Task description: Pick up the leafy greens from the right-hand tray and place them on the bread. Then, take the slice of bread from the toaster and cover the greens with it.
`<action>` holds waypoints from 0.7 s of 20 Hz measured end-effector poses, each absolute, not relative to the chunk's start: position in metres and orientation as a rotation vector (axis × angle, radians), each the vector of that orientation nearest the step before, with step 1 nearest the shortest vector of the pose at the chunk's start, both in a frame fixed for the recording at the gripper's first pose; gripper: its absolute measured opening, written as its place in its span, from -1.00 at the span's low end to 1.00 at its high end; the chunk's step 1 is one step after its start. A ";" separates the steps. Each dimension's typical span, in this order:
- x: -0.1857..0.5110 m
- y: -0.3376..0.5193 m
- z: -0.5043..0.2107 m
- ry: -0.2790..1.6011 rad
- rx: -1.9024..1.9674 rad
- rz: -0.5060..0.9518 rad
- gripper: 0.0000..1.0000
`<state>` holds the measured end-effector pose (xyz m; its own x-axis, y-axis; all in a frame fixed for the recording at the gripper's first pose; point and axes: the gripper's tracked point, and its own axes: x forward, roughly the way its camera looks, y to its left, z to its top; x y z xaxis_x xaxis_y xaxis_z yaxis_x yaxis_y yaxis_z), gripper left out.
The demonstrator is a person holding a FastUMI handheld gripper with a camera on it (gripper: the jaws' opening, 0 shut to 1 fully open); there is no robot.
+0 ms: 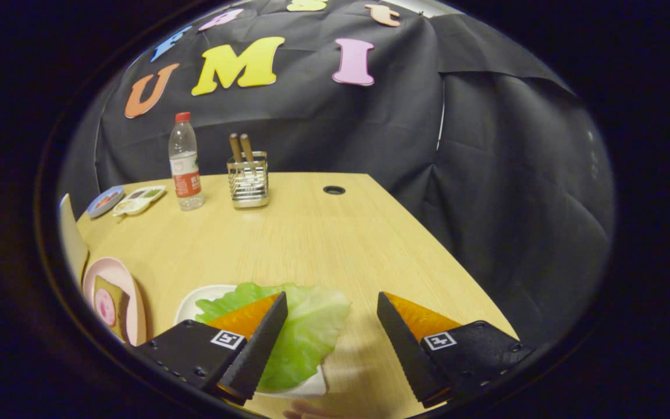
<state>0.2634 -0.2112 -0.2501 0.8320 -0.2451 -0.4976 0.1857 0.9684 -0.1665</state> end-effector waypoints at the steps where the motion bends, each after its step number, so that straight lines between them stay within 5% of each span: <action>1: 0.264 -0.213 -0.256 0.561 -0.112 -0.229 0.91; 4: 0.269 -0.206 -0.260 0.567 -0.072 -0.201 0.83; 7: 0.274 -0.201 -0.262 0.567 -0.087 -0.194 0.43; 9: 0.274 -0.199 -0.261 0.566 -0.137 -0.208 -0.06; 13: 0.272 -0.189 -0.248 0.528 -0.269 -0.193 -0.17; 14: 0.271 -0.189 -0.243 0.517 -0.277 -0.204 -0.38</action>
<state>0.2705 -0.1892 -0.2426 0.8506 -0.2606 -0.4566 0.1219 0.9426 -0.3109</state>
